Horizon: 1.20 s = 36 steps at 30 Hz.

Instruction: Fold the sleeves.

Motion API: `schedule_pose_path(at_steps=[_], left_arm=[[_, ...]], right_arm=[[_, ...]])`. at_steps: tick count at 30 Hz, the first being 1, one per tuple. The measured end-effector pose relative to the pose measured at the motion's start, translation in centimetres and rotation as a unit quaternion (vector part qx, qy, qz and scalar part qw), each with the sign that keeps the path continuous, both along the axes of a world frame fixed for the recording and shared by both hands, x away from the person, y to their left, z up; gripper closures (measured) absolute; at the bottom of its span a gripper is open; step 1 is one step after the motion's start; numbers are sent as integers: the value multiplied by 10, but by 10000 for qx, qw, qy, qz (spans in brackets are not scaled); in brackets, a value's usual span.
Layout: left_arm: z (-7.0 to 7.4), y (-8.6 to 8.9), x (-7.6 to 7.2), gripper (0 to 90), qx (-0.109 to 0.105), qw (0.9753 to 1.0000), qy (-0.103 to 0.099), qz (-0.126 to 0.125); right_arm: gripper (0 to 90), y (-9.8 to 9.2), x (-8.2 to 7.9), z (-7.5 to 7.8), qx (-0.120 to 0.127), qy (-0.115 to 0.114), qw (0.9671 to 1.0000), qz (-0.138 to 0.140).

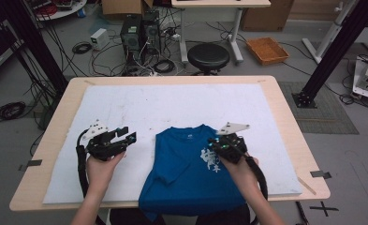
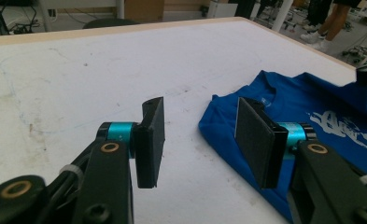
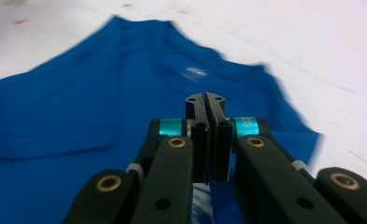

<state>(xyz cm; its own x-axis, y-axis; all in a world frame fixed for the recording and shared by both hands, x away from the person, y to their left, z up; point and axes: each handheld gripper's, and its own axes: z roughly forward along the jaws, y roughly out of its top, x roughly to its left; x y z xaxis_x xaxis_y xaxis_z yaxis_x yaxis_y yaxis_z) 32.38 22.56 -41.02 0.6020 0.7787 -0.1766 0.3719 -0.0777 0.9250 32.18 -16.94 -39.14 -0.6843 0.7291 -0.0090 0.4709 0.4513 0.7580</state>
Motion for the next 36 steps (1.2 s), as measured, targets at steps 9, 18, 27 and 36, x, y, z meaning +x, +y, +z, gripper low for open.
schedule_pose_path(at_steps=[9, 18, 27, 36], left_arm=[[-3, -1, 2, 520, 22, 10000, 61, -53], [-4, -5, 2, 515, 34, 9999, 99, -47], [-5, -8, 1, 512, 85, 9998, 134, -77], [-6, -9, 1, 503, 85, 9997, 169, -134]], right_arm=[[703, -45, -7, 5, 762, -188, 9968, -177], [711, -72, -37, -22, 576, 224, 9981, 27], [870, -49, -50, -42, -303, 452, 9971, 531], [750, -53, -49, -40, -200, 471, 9941, 956]])
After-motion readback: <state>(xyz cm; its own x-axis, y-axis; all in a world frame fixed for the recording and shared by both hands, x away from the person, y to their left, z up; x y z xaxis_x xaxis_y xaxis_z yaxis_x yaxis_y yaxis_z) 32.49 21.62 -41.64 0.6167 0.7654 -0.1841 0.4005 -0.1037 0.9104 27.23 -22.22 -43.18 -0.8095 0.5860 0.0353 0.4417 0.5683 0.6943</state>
